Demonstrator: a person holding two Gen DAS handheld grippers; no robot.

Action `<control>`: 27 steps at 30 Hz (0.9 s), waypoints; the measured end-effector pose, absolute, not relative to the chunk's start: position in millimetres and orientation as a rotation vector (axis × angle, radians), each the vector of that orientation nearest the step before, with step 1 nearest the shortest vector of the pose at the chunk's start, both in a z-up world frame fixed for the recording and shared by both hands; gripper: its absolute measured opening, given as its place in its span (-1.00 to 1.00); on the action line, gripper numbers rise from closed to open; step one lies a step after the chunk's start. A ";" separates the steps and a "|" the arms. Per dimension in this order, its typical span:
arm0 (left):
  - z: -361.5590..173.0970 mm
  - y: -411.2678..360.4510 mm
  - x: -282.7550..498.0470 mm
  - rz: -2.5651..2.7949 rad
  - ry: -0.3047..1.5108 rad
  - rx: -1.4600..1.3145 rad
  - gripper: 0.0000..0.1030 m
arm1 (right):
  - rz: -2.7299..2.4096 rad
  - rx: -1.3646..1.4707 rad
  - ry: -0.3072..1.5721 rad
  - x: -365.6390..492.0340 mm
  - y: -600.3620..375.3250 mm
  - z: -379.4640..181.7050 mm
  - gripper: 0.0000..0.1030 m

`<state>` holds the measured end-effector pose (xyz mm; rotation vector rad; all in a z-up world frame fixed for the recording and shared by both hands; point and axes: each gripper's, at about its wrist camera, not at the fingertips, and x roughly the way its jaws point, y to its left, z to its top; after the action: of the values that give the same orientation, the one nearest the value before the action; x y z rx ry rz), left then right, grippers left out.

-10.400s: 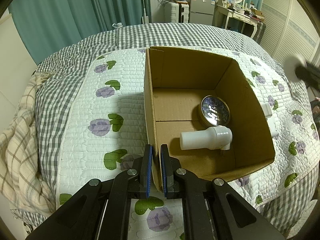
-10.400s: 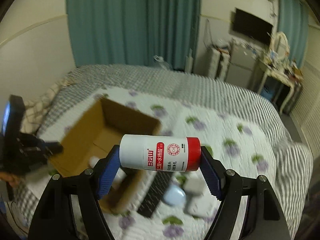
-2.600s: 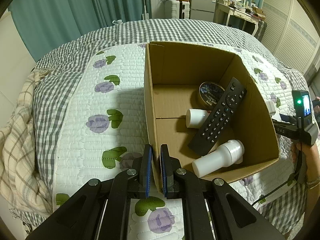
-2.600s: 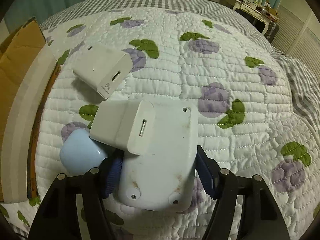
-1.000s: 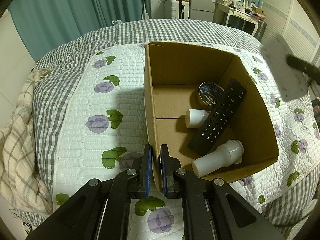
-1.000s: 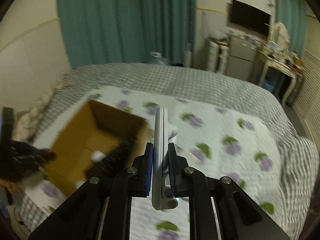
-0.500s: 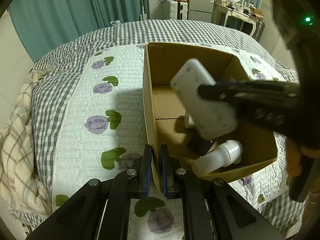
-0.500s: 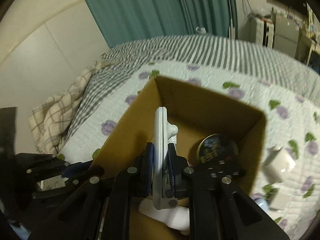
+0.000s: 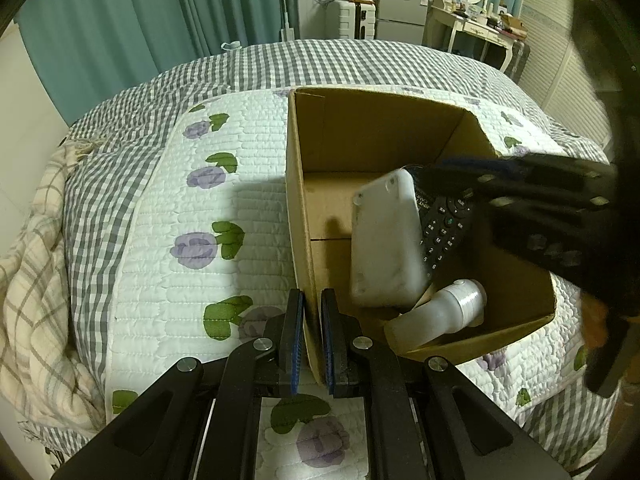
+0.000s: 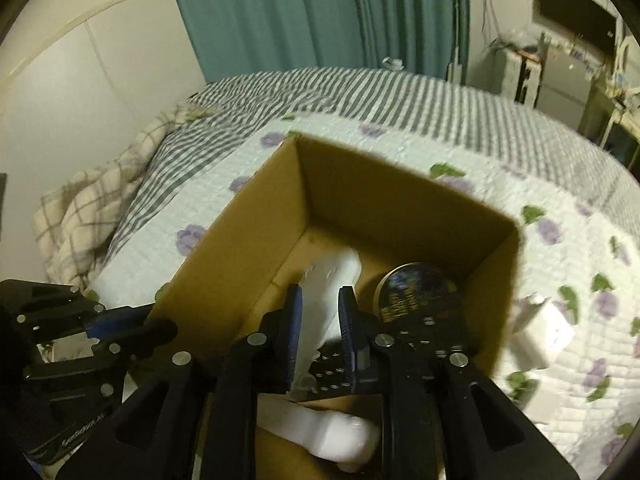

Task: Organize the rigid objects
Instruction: 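Carry the phone stand into the box and open the right tool, then grasp the light-blue earbud case with the right tool and lift it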

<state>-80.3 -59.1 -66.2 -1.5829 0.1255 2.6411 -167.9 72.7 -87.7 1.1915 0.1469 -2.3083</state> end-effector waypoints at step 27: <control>-63.1 -57.0 -79.8 2.662 0.142 -1.591 -0.84 | -2.638 1.387 0.240 -125.8 249.1 -128.2 0.54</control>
<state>-79.8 -57.0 -63.1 -1.5914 0.1425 2.6621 -125.8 249.1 -128.2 1.3875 0.2397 -2.6377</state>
